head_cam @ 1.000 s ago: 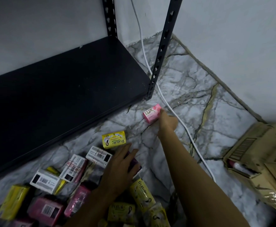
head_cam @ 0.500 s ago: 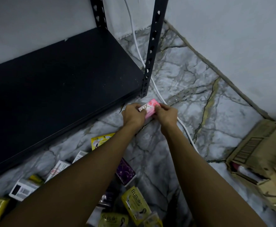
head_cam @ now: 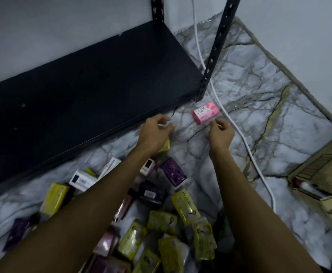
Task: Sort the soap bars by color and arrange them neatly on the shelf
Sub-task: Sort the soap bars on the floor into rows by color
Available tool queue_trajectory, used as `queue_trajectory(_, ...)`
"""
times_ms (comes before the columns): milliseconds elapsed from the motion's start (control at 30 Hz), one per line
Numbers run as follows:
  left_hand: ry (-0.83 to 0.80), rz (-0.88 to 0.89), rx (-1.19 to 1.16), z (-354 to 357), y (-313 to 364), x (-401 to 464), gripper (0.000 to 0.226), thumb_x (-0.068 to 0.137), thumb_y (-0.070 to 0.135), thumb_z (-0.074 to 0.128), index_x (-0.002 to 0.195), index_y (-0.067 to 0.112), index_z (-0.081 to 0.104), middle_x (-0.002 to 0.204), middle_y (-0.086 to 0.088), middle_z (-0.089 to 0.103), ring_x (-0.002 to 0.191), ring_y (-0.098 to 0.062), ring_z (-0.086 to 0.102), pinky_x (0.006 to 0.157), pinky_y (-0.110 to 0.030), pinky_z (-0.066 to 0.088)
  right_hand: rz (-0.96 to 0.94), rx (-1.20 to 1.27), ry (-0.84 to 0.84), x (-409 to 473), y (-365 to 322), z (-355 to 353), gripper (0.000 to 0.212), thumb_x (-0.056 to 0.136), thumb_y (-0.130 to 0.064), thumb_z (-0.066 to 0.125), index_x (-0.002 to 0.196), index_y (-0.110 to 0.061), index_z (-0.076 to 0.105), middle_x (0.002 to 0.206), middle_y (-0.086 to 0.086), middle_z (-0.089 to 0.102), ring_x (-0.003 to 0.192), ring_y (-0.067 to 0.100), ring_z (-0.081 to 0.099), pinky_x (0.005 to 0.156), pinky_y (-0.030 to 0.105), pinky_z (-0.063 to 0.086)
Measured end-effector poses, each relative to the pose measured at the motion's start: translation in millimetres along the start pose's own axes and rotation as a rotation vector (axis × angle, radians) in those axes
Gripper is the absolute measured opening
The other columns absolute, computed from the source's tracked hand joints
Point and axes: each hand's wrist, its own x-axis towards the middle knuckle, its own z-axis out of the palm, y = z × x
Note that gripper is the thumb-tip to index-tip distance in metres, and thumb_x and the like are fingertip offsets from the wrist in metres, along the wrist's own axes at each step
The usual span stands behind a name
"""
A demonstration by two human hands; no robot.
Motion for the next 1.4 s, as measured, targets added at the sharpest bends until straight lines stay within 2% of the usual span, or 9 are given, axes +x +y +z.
queue_trajectory(267,0.065,-0.108,0.165,-107.4,-98.9,-131.0,0.008,0.086,0.018,0.075,0.093,0.019,0.072,0.084,0.001,0.073,0.080,-0.015,0.069,0.069,-0.017,0.049,-0.292,-0.251,-0.278,-182.0,34.5,20.0,0.010,0.085,0.004,0.060,0.085,-0.001,0.068,0.072,0.006,0.063,0.067,0.012,0.055,0.060,0.016,0.042)
queue_trajectory(400,0.036,-0.226,0.227,-108.8,-143.9,-201.0,0.021,0.084,0.032,0.073,0.101,0.018,0.075,0.091,-0.006,0.075,0.087,-0.021,0.069,0.066,-0.027,0.046,-0.385,-0.534,-0.624,-261.3,68.9,18.5,0.012,0.088,-0.001,0.058,0.090,-0.002,0.069,0.084,0.013,0.068,0.072,0.020,0.058,0.065,0.023,0.036)
queue_trajectory(500,-0.070,-0.200,0.314,-92.7,-166.7,-223.4,0.038,0.076,0.038,0.068,0.111,0.026,0.069,0.103,-0.004,0.071,0.098,-0.028,0.068,0.078,-0.039,0.054,-0.503,-0.704,-0.758,-295.3,87.7,19.4,0.035,0.083,-0.001,0.053,0.116,-0.001,0.066,0.114,0.018,0.064,0.099,0.034,0.061,0.082,0.037,0.049)
queue_trajectory(633,-0.033,-0.108,0.394,-84.7,-169.5,-230.7,0.051,0.085,0.032,0.070,0.133,0.023,0.056,0.123,-0.006,0.057,0.113,-0.027,0.054,0.088,-0.040,0.049,-0.456,-0.758,-0.735,-302.9,90.5,15.6,0.047,0.082,0.006,0.050,0.125,-0.005,0.063,0.116,0.017,0.065,0.103,0.033,0.063,0.080,0.030,0.049)
queue_trajectory(867,0.211,-0.127,0.450,-115.9,-184.9,-217.8,0.039,0.084,0.033,0.073,0.120,0.020,0.066,0.125,-0.010,0.054,0.120,-0.034,0.047,0.100,-0.042,0.042,-0.235,-0.744,-0.537,-307.3,101.6,25.4,0.025,0.091,-0.017,0.066,0.105,0.000,0.054,0.101,0.022,0.062,0.092,0.035,0.061,0.071,0.027,0.036)
queue_trajectory(1000,-0.085,-0.170,0.594,-143.3,-201.7,-208.8,0.075,0.075,0.043,0.079,0.142,0.038,0.046,0.147,-0.008,0.039,0.132,-0.033,0.043,0.108,-0.045,0.035,-0.112,-0.692,-0.513,-318.0,102.5,44.3,0.058,0.086,-0.031,0.076,0.123,-0.003,0.042,0.114,0.021,0.058,0.095,0.032,0.058,0.072,0.030,0.037)
queue_trajectory(1100,-0.115,-0.131,0.635,-144.3,-204.2,-208.1,0.080,0.077,0.035,0.081,0.146,0.041,0.041,0.150,-0.011,0.035,0.130,-0.036,0.044,0.108,-0.044,0.039,-0.119,-0.756,-0.546,-316.5,102.0,51.4,0.073,0.083,-0.028,0.078,0.134,-0.002,0.031,0.121,0.023,0.053,0.109,0.039,0.056,0.082,0.038,0.045)
queue_trajectory(1233,-0.045,-0.106,0.649,-142.0,-203.6,-202.3,0.079,0.074,0.023,0.083,0.141,0.041,0.048,0.150,-0.009,0.032,0.127,-0.036,0.046,0.104,-0.042,0.044,-0.135,-0.811,-0.573,-308.0,97.8,50.8,0.060,0.078,-0.013,0.079,0.117,-0.008,0.033,0.105,0.017,0.061,0.093,0.037,0.062,0.069,0.036,0.046)
queue_trajectory(1400,0.000,-0.179,0.557,-156.0,-189.5,-201.3,0.064,0.072,0.064,0.074,0.129,0.039,0.060,0.133,-0.009,0.045,0.117,-0.034,0.054,0.100,-0.040,0.046,0.041,-0.467,-0.601,-307.6,72.9,37.2,0.030,0.081,-0.017,0.078,0.099,-0.010,0.054,0.086,0.004,0.064,0.072,0.019,0.063,0.063,0.033,0.053)
